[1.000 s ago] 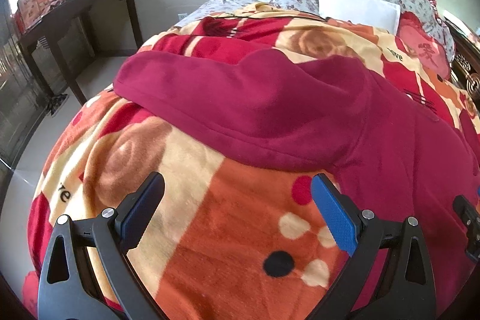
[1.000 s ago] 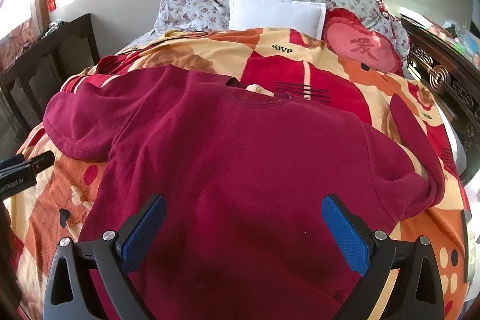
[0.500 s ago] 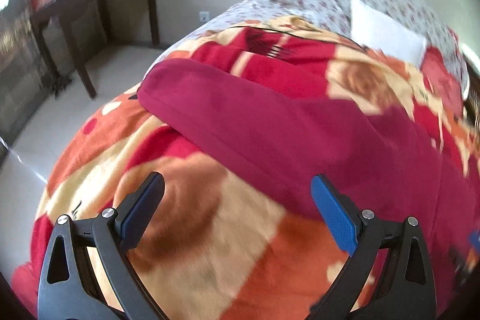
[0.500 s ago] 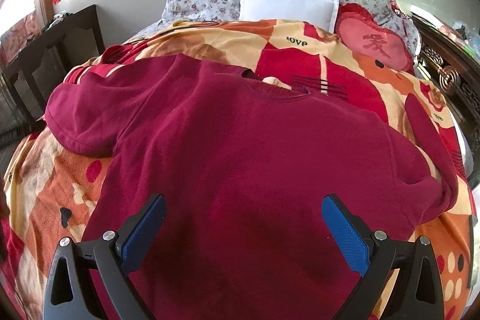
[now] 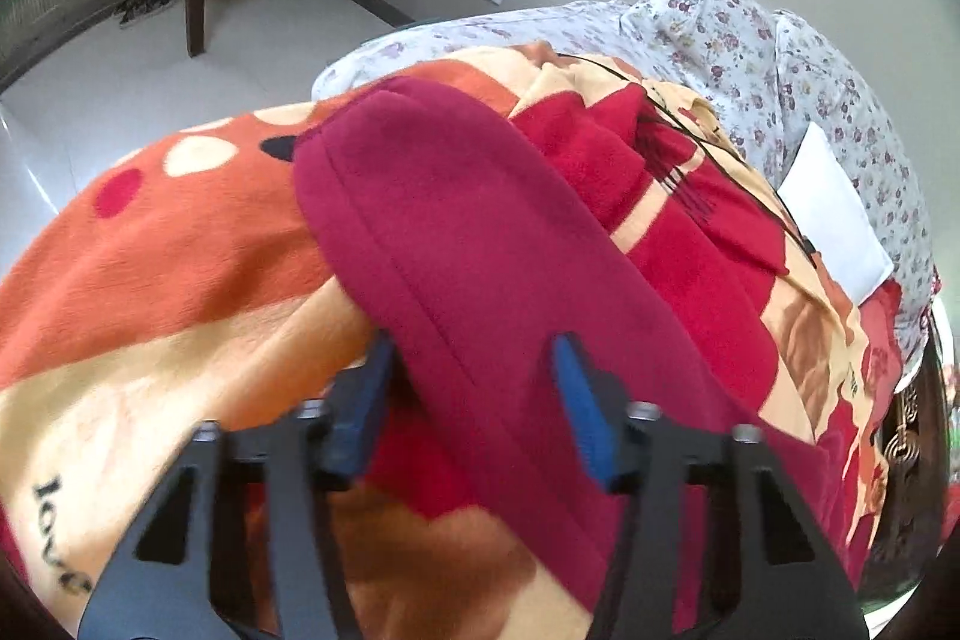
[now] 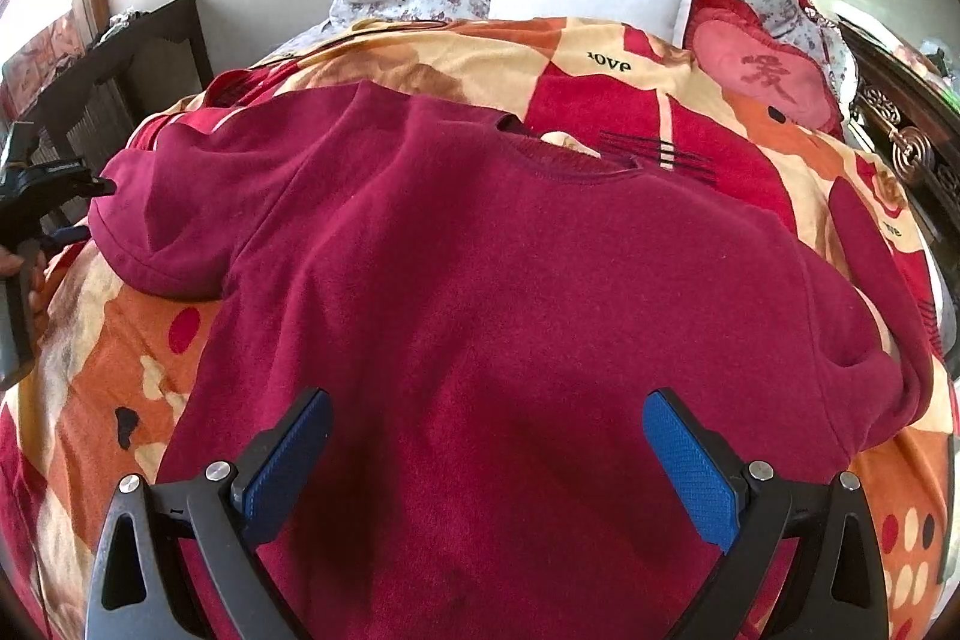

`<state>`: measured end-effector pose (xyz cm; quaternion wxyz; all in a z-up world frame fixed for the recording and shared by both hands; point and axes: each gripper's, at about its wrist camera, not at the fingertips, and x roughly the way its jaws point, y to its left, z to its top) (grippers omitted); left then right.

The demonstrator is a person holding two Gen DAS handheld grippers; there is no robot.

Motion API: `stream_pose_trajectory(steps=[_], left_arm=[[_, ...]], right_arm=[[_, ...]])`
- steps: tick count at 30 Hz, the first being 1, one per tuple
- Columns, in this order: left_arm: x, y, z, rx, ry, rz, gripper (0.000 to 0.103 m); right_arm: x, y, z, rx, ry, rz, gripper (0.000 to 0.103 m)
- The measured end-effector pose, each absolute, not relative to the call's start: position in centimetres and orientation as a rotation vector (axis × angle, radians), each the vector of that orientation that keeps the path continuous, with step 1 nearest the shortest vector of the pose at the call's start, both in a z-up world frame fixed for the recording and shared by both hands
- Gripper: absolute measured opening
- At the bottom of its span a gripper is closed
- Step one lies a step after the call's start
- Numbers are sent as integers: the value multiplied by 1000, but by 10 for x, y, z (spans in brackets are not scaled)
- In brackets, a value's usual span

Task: Fold small clothes

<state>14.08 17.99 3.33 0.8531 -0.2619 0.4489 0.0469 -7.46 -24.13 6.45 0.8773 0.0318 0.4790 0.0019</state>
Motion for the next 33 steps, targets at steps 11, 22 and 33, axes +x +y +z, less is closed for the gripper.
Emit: stream_pose_trajectory(steps=[11,22,33], left_arm=[[102,125,107,-458,766,-94,8],[34,-103,137,-222,773,-551,8],[-12,-214,62,34,930,-675,29]], right_arm=[[-74,-266,65,133,988,-21,102],[-89,-343,90,247,917,-167,102],[-119,-418,85,382,915,-285,103]])
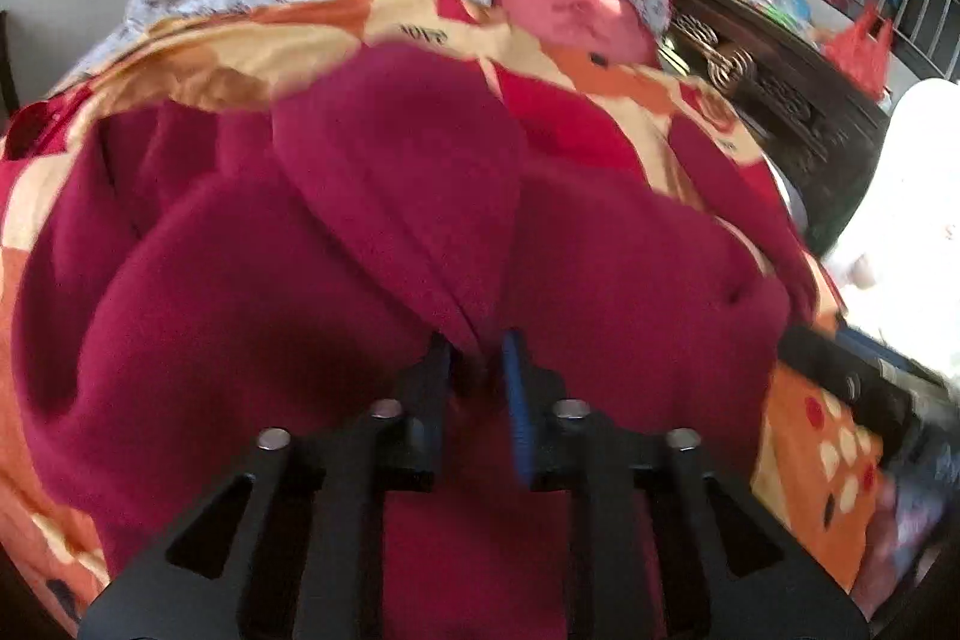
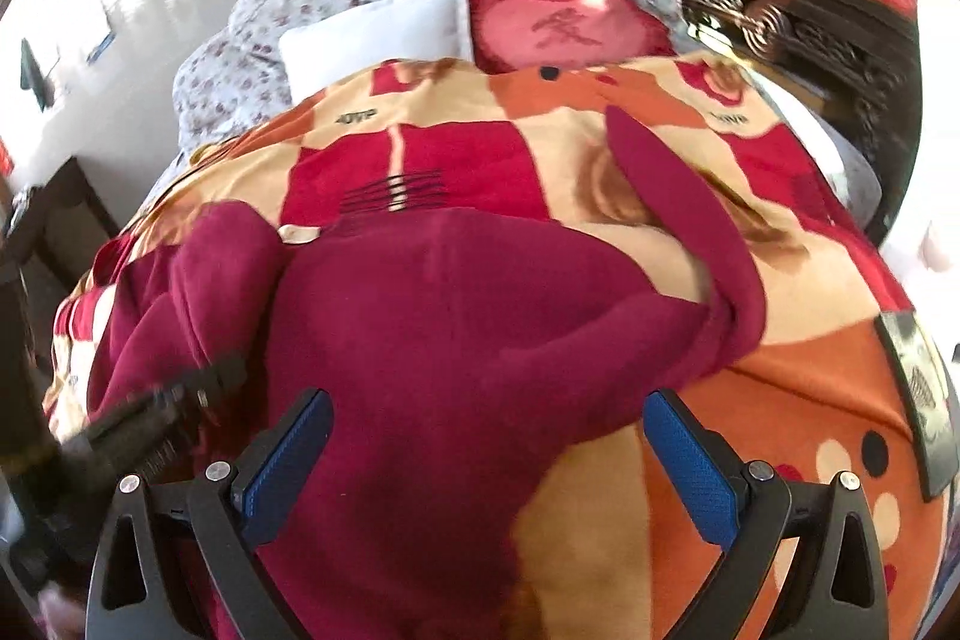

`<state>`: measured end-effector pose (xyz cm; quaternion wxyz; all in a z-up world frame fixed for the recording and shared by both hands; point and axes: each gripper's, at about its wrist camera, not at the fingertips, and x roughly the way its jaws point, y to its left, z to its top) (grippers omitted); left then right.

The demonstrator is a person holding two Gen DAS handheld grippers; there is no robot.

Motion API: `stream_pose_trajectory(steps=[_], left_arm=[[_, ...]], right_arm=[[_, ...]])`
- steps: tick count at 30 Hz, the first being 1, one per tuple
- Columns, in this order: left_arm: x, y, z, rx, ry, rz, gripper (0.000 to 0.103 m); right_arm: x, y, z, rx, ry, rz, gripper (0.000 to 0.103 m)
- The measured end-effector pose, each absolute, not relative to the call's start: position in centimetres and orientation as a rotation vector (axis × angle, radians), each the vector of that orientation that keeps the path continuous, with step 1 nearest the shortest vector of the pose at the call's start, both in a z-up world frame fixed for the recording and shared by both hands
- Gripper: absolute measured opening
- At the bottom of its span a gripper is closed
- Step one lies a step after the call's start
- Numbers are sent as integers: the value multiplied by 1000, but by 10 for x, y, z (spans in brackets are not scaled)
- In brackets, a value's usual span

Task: Fold small clothes

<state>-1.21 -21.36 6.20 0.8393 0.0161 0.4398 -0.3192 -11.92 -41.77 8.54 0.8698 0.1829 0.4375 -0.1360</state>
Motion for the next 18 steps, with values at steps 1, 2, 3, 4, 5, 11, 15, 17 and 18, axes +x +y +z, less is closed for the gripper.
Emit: stream_pose_trajectory(steps=[1,2,3,4,5,11,15,17,18], left_arm=[[-16,-210,65,21,947,-704,35],[-21,-204,71,3,955,-737,45],[-28,-196,78,-5,943,-761,53],[-36,-187,85,0,921,-775,55],[-40,-181,89,9,903,-780,58],[-48,-119,105,124,802,-640,59],[-24,-93,91,136,818,-507,59],[-12,-82,84,102,830,-476,59],[-7,-79,82,87,834,-465,59]], right_arm=[[-119,-420,86,392,911,-283,103],[-118,-421,87,403,905,-276,103],[-117,-420,88,410,901,-264,103],[-115,-419,89,411,900,-254,103],[-111,-416,92,410,896,-241,103],[-94,-397,107,399,847,-153,102],[-87,-395,103,472,842,-110,102],[-85,-397,95,493,859,-116,102],[-85,-398,92,486,874,-131,102]])
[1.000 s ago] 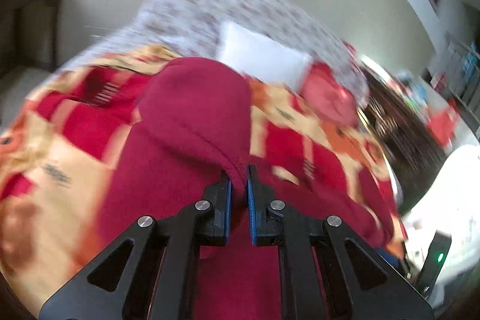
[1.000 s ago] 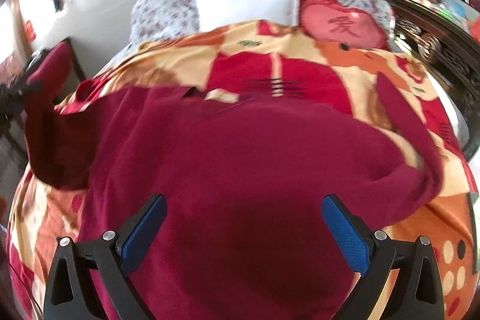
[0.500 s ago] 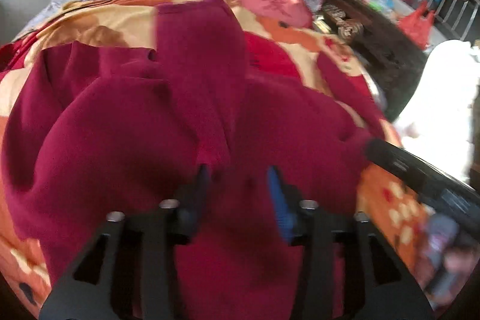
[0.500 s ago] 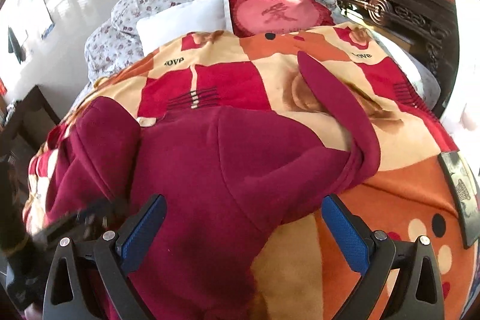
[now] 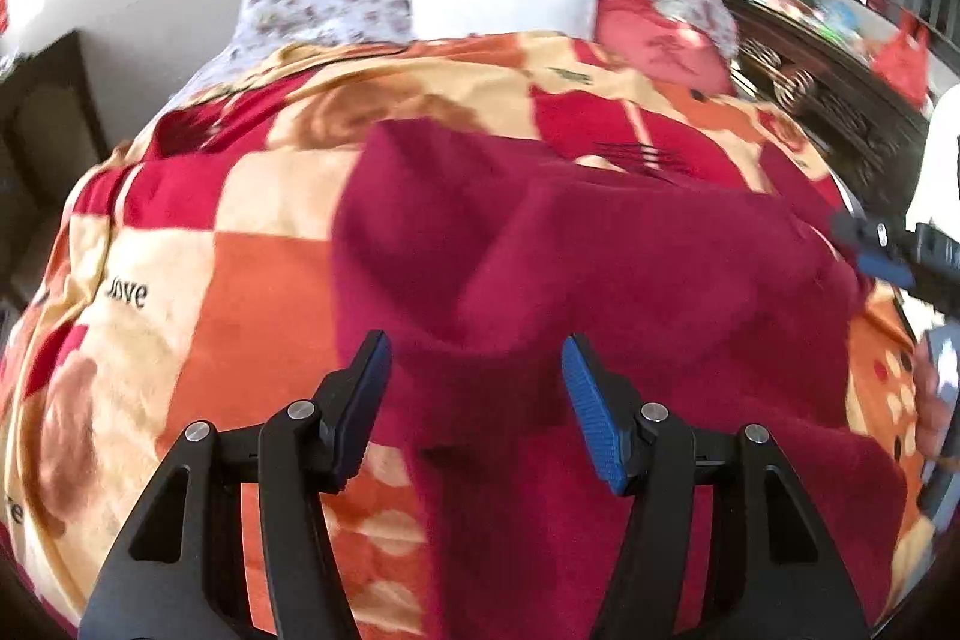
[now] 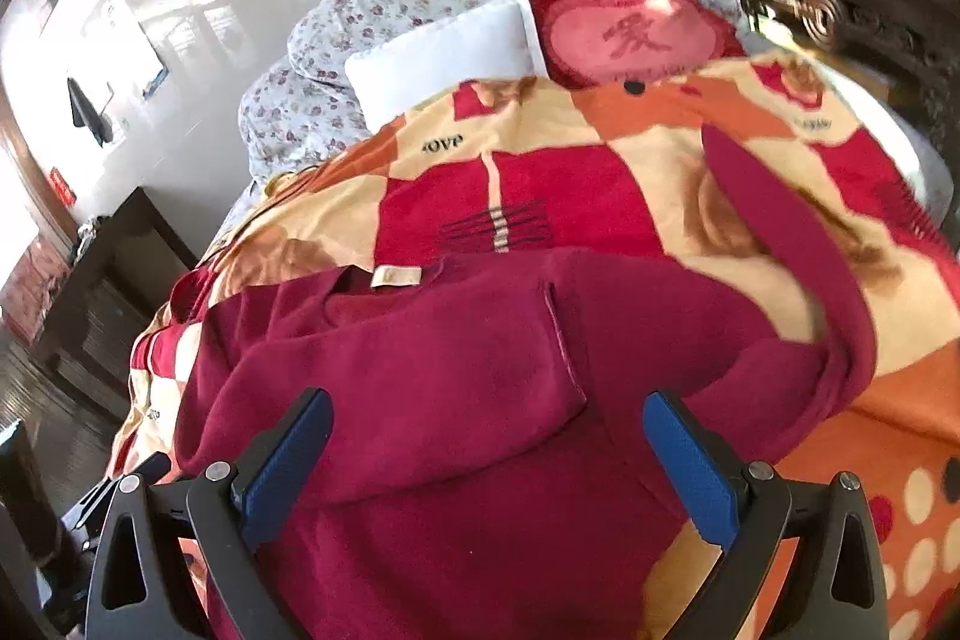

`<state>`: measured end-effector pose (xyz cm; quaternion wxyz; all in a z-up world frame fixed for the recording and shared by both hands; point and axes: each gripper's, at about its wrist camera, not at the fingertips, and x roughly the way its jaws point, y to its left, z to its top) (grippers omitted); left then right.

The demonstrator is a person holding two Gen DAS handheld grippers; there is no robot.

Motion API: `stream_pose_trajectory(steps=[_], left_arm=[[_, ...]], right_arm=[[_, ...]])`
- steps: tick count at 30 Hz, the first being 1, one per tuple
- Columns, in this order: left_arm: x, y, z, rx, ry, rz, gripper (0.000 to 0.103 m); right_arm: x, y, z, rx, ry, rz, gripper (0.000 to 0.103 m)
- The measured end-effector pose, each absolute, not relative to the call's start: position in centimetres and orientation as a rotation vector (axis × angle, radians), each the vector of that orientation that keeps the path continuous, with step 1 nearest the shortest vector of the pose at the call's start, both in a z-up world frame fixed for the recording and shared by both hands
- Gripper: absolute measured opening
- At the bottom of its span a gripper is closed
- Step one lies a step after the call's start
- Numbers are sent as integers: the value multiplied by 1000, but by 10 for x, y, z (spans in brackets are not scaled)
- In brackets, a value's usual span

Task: Fold small clothes

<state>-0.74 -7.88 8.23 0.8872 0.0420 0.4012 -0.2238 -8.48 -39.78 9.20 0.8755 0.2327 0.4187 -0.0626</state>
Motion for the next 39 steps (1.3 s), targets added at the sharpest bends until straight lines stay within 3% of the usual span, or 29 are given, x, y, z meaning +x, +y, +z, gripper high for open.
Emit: stream_pose_trajectory(steps=[8,11,13,15,18,26,33,37,39], left_arm=[[5,-74,70,40,871,-416,59],[6,-75,71,26,880,-409,59],[7,-75,73,22,883,-408,59],[8,-75,74,16,885,-408,59],[10,-76,76,8,886,-409,59],[7,-73,87,-11,848,-407,59],[6,-73,72,24,882,-385,59],[9,-62,65,19,894,-365,59],[13,-58,60,8,910,-351,59]], right_arm=[[-60,-411,85,316,837,-180,100],[-34,-409,74,270,871,-118,73],[-20,-412,62,322,920,-42,43],[-17,-417,56,371,932,-20,36],[-21,-421,61,375,921,-20,5],[-58,-448,101,408,848,-71,5],[-55,-460,58,329,1054,-275,7],[-68,-461,85,364,952,-277,43],[-63,-446,103,349,906,-201,46]])
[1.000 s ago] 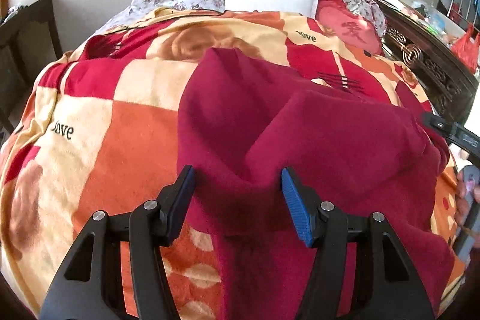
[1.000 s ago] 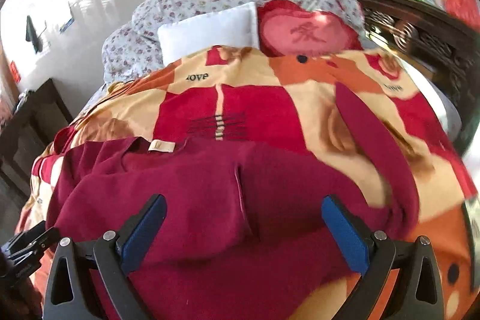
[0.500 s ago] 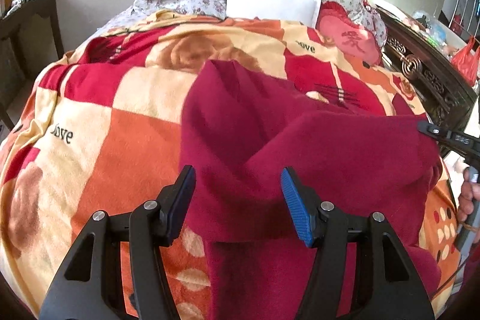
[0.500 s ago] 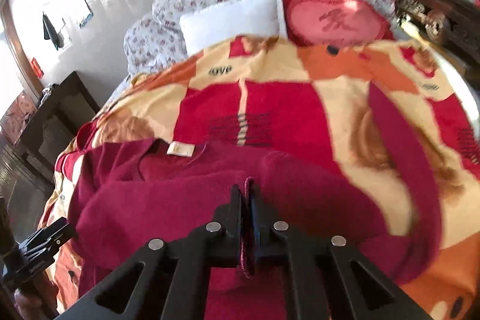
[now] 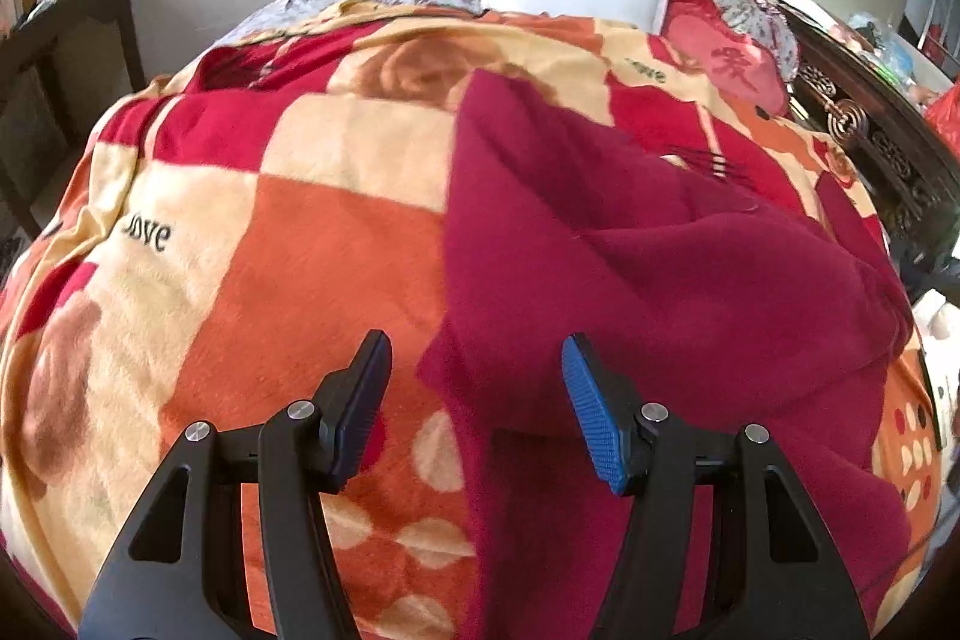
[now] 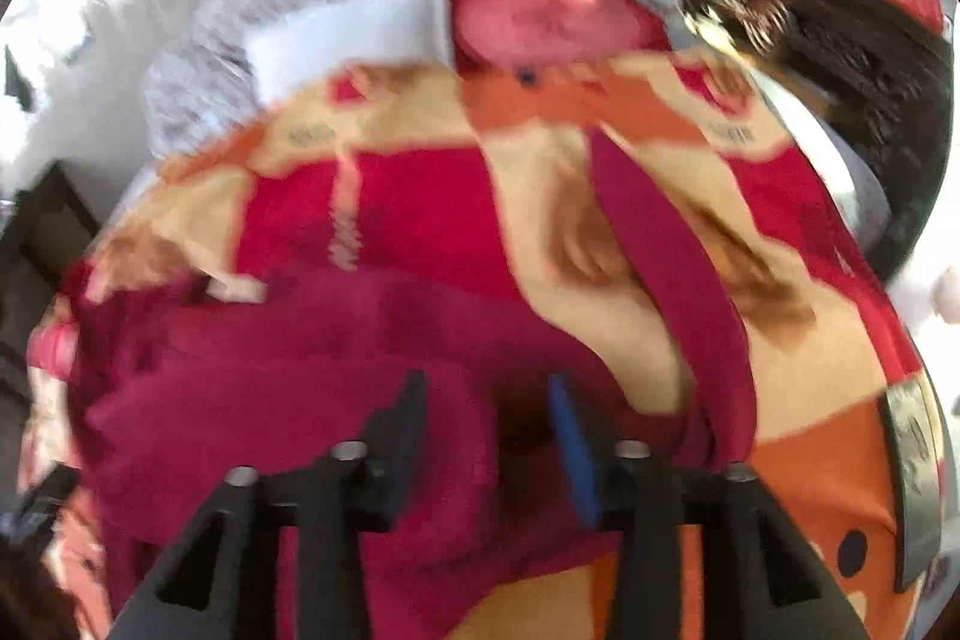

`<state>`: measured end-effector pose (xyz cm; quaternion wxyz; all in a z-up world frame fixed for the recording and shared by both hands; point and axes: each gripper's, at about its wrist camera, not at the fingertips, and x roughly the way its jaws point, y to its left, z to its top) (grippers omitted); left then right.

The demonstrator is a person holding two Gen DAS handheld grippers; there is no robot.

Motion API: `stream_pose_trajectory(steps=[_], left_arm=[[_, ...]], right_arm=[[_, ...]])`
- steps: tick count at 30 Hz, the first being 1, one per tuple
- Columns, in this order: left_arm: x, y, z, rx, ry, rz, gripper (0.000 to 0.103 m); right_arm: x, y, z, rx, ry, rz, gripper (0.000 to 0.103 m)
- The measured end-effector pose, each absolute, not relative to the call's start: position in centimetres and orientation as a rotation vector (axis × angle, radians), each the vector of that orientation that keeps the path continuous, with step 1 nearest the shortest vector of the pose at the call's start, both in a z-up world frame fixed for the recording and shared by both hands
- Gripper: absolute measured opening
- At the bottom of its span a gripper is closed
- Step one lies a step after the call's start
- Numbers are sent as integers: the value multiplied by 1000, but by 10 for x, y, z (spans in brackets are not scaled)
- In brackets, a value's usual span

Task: Fold small clothes

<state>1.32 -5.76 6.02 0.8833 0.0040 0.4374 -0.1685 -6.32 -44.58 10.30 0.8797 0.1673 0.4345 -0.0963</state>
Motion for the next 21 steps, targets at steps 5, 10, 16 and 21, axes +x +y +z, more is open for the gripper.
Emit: stream_pose_trajectory(steps=[5,10,16,21], left_arm=[[15,-54,53,-24,928,-339,59],[16,-57,48,-10,940,-339,59],[22,-55,43,-29,962,-341,59],[24,-56,40,-40,970,-346,59]], right_arm=[[-18,-364,123,308,883,189,46],[37,-269,112,200,909,428,46],[80,-217,86,176,969,515,46],[92,-201,71,117,989,515,33]])
